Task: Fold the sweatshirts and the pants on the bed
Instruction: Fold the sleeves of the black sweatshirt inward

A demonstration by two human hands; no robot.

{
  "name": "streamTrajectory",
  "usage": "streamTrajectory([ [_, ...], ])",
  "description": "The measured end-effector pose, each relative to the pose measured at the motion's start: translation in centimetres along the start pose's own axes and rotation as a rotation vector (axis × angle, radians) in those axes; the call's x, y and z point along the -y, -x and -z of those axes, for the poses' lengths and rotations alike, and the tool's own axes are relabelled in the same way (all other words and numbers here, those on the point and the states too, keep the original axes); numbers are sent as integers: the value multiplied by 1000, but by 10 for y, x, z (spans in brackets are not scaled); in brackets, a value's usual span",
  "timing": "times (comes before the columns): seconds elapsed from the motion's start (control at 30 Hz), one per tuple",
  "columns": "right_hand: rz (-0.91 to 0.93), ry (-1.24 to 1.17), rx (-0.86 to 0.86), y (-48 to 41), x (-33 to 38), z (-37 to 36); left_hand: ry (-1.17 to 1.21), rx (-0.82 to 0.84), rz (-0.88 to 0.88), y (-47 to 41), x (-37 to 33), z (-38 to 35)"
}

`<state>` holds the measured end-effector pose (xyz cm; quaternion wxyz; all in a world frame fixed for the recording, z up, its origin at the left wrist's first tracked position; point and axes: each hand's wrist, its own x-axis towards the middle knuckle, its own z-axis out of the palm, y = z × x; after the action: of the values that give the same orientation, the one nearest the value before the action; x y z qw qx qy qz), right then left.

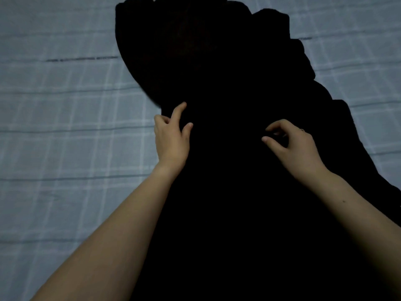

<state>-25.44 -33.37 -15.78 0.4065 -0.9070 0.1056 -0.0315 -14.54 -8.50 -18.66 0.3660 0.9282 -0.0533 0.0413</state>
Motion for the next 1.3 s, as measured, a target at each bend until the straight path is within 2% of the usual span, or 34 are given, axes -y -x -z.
streamTrajectory([
  [0.1,44,-8,-3,1,2,-1,-68,17,-144,-18,10,14],
  [0.23,65,-44,-5,-3,12,-1,-150,-78,-259,-53,21,43],
  [0.33,59,73,47,-6,21,-5,-135,-104,-47,-66,27,48],
  [0.4,21,123,57,-6,24,-9,-3,-64,117,-60,24,46],
  [0.57,-20,90,34,10,17,-9,291,-3,333,14,22,44],
  [0.63,-35,80,29,16,14,-11,331,25,318,43,26,44],
  [0.8,-27,75,1,15,12,-21,295,91,119,58,39,51],
  [0.93,-36,-111,43,11,20,-22,296,92,-11,42,56,74],
  [1.03,-46,-183,56,5,27,-28,350,99,64,29,80,99],
  [1.17,-96,42,74,1,28,-41,354,212,185,31,83,97],
  [1.3,-89,56,46,3,37,-43,365,280,211,32,74,94],
])
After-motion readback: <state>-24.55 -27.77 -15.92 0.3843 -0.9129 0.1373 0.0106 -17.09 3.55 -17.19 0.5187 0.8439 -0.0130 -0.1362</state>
